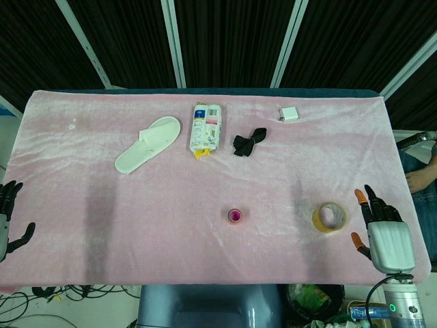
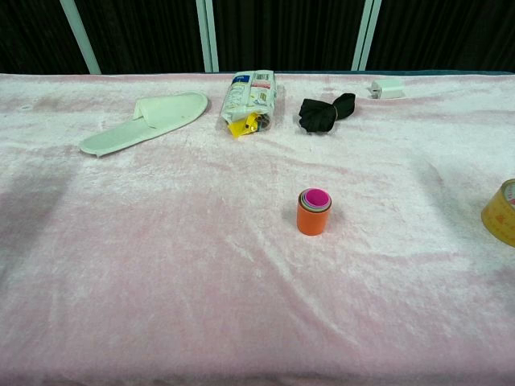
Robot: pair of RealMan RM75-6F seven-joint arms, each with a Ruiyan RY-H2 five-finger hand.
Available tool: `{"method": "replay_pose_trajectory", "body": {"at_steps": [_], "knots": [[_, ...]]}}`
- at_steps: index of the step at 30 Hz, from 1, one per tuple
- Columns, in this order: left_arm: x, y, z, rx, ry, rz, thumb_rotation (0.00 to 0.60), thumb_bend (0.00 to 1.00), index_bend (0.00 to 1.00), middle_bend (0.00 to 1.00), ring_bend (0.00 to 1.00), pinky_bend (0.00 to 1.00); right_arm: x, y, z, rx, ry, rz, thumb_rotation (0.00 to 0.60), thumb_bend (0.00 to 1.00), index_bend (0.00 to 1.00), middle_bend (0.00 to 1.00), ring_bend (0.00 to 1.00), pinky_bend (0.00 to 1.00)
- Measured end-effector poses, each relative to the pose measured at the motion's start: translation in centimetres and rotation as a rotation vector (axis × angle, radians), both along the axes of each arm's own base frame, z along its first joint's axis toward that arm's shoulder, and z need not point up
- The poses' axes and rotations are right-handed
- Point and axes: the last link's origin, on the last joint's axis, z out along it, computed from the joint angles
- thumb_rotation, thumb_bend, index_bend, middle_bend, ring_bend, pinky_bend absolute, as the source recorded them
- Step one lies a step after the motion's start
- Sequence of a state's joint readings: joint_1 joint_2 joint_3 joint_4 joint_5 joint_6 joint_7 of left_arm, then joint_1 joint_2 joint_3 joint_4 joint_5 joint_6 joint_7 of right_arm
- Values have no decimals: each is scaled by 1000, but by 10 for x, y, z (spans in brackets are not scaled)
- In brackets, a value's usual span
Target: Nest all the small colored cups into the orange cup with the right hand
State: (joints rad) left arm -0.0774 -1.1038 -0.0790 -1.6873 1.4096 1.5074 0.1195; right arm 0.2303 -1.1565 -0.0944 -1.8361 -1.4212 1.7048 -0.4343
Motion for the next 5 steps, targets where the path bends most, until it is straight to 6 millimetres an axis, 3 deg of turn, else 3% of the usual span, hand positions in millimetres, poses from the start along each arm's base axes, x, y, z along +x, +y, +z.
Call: {"method": "replay_pose_trajectory", "body": {"at_steps": [5], "knots": [[1,-2,-3,-17,-8,-6,600,342,68,56,0,6,-10,-3,-1,-16,20,12,600,172,61,31,167,258]]}}
